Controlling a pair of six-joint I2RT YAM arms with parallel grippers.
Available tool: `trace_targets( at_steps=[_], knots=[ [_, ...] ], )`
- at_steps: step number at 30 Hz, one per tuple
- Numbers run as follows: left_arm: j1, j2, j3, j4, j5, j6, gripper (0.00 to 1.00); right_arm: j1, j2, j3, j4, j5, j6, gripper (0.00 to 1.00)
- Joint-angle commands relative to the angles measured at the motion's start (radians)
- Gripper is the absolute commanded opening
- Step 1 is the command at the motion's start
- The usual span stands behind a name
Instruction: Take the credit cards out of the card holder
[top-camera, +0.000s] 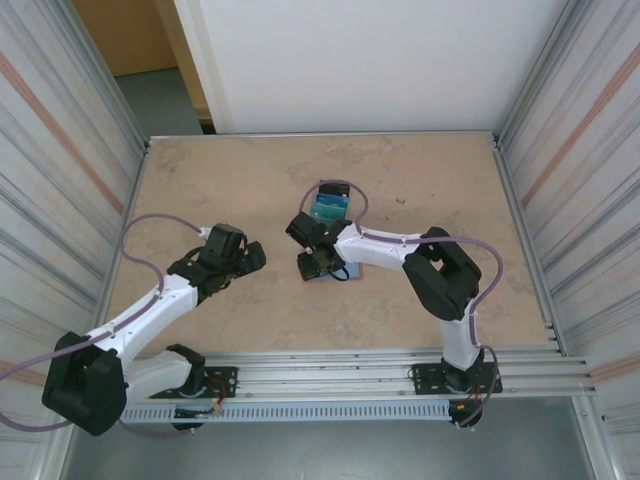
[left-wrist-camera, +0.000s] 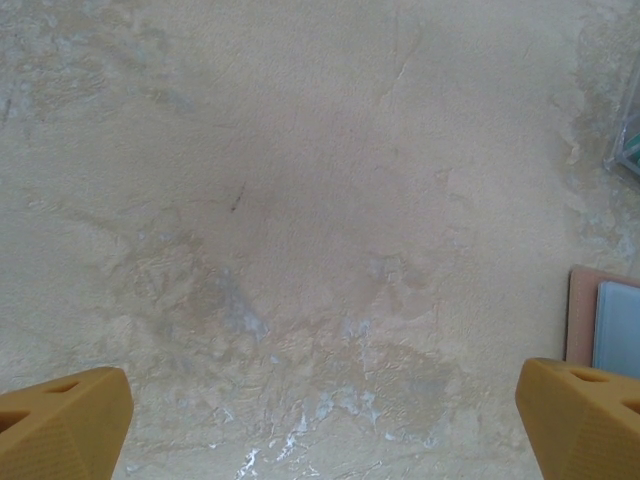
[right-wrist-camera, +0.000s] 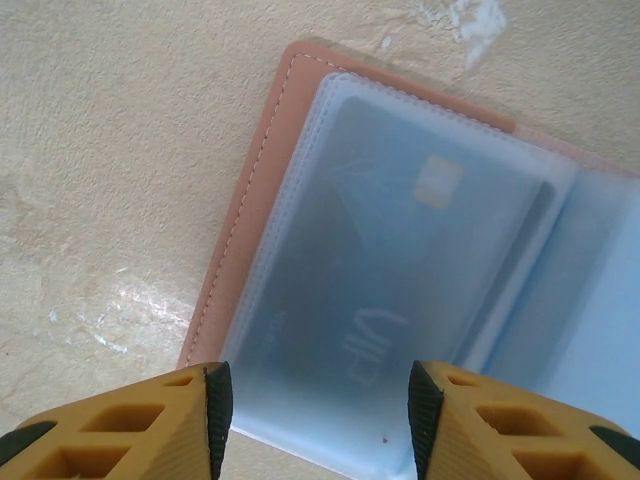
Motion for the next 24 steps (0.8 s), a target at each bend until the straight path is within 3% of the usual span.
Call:
trace_targets(
  at_steps=[1,15,24],
  knots=[
    [0.006,0.009,0.002,0.019,0.008,-0.017,0.99,-0.002,0.025,0.036,-0.012,-0.019,0.005,0.52],
    [0.007,0.014,0.004,0.019,0.013,-0.014,0.99,-0.008,0.059,0.029,-0.023,-0.032,0.012,0.59],
    [0.007,0.019,0.006,0.021,0.02,-0.011,0.99,-0.009,0.061,-0.003,-0.012,-0.028,0.023,0.49]
  ],
)
